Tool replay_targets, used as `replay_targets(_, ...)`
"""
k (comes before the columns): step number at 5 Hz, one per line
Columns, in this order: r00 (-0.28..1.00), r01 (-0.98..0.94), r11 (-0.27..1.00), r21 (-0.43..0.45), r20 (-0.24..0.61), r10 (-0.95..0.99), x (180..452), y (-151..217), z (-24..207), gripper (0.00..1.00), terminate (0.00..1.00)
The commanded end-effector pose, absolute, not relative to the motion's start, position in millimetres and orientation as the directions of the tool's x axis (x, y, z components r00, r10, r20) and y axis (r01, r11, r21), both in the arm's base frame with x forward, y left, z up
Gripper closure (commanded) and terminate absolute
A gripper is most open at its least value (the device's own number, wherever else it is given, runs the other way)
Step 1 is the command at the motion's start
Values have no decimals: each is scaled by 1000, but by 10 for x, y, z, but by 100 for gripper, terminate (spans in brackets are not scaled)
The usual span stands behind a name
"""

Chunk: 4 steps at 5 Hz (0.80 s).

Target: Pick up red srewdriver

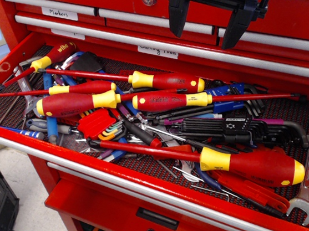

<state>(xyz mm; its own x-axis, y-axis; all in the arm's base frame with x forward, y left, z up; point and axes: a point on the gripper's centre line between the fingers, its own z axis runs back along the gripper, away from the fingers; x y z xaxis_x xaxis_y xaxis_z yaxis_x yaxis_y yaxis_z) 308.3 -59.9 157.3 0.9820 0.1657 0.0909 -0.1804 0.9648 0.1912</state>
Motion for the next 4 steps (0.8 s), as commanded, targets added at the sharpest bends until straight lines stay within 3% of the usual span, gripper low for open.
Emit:
replay_targets(1,982,-180,965,191,91,166,3083,-599,1573,0,0)
replay_targets(2,993,65,967,248,82,-88,3078,-753,1563,0,0)
replay_targets(4,830,522,822,230,88,-551,2994,-845,1344,0,0)
